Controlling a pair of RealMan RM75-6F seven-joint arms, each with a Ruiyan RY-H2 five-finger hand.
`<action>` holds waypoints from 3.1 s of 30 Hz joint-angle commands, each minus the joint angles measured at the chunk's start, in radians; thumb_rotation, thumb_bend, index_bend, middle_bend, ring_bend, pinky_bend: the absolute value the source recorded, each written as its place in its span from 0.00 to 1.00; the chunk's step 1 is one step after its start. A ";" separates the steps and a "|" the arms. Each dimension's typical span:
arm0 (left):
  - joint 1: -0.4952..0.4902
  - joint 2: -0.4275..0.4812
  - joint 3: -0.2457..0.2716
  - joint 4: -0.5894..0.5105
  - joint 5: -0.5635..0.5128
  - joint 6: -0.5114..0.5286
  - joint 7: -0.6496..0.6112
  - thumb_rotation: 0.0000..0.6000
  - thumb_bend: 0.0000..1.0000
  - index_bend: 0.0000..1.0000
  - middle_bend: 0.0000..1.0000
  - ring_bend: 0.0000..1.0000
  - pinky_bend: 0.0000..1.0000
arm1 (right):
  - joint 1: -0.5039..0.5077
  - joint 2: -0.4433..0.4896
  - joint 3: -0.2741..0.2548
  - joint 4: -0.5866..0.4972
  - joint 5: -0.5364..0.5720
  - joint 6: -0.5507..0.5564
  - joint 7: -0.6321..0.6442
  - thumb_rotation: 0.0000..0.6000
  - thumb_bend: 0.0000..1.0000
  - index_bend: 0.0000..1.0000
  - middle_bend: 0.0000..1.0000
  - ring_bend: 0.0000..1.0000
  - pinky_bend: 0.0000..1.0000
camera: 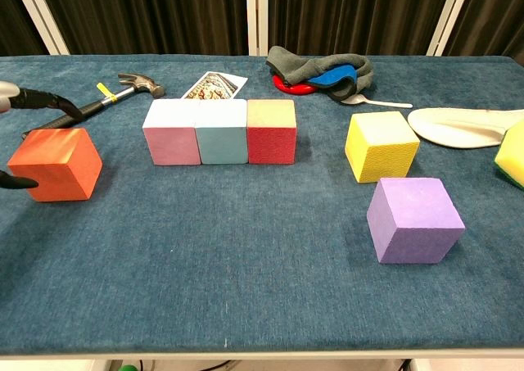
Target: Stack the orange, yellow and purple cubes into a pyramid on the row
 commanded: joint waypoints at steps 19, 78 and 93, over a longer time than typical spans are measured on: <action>-0.001 -0.040 -0.050 0.079 -0.026 0.016 -0.061 1.00 0.18 0.44 0.52 0.43 0.27 | 0.004 -0.002 0.001 -0.008 0.009 -0.001 -0.010 0.84 0.18 0.08 0.16 0.12 0.27; -0.590 -0.089 -0.145 -0.029 -0.758 -0.107 0.308 0.99 0.18 0.40 0.48 0.42 0.24 | 0.010 0.007 0.003 -0.009 0.047 -0.029 -0.005 0.84 0.18 0.08 0.15 0.12 0.27; -0.605 -0.097 -0.126 -0.024 -0.786 -0.103 0.323 0.96 0.18 0.37 0.45 0.42 0.24 | 0.013 0.004 0.005 0.001 0.052 -0.034 0.004 0.84 0.18 0.08 0.15 0.12 0.27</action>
